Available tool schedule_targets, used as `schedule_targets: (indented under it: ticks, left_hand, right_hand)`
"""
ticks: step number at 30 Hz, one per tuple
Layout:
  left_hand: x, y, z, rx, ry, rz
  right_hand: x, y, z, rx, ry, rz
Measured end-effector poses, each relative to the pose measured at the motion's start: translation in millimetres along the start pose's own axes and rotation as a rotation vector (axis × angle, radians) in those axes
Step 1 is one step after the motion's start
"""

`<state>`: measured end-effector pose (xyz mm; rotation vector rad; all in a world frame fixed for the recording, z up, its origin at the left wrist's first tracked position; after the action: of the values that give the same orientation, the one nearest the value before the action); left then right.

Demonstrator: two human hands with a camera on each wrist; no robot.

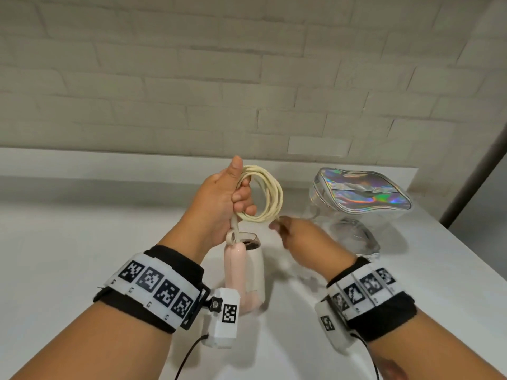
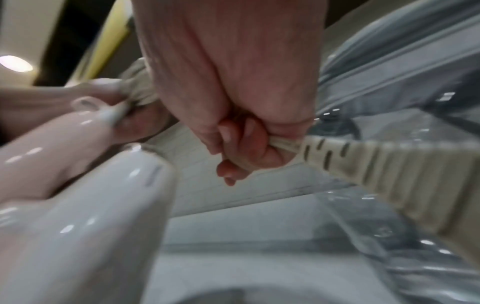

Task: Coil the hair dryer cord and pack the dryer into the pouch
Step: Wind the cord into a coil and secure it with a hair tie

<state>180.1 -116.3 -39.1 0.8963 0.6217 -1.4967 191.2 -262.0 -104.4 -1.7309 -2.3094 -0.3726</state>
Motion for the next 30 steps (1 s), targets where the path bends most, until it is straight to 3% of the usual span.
schedule_targets:
  ticks: [2,6,9,13,15,17,21,23,25,29,30]
  left_hand:
    - [0,3,-1,-0.037,-0.006,0.052]
    - [-6,6,-9,-0.139,0.296,0.192]
    - [-13,3,-6,-0.165,0.605,0.279]
    - [-17,-1,20,-0.067,0.984,0.303]
    - [-13,-1,23,0.012,0.926,0.190]
    - [-2,-4,25,0.145,0.697,0.013]
    - [15,-15,33,0.411,0.397,-0.158]
    - [21,-21,42,0.520,0.274,-0.210]
    - [24,-22,45,0.561,0.164,-0.233]
    - [21,-12,35,0.411,0.175,-0.160]
    - [18,-8,30,0.349,0.208,-0.122]
  right_hand:
    - [21,-9,11,0.034,-0.241,-0.066]
    - [60,-35,-11,-0.009,-0.449,-0.281]
    - [89,-55,-50,-0.047,-0.552,-0.404]
    - [100,-54,-98,-0.166,-0.481,-0.497]
    - [95,-48,-121,-0.305,-0.443,-0.551]
    - [79,-40,-139,-0.497,-0.407,-0.556]
    - [56,-26,-130,-0.710,-0.512,-0.408]
    - [50,-20,-119,-0.676,-0.330,-0.309]
    - [36,-9,-101,-0.569,0.026,-0.182]
    - [25,1,-58,-0.219,0.942,0.000]
    - [28,0,-52,-0.165,1.076,0.016]
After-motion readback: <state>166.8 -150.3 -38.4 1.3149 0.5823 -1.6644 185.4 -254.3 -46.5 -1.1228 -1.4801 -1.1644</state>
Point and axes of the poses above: each hand's wrist, its own y-axis towards the middle knuckle, its own z-axis out of the palm, x = y × z, the point moved 7 cm from there along y, towards the middle knuckle, and after that the axes turned 8 degrees about -y, right-handed, at the moved point
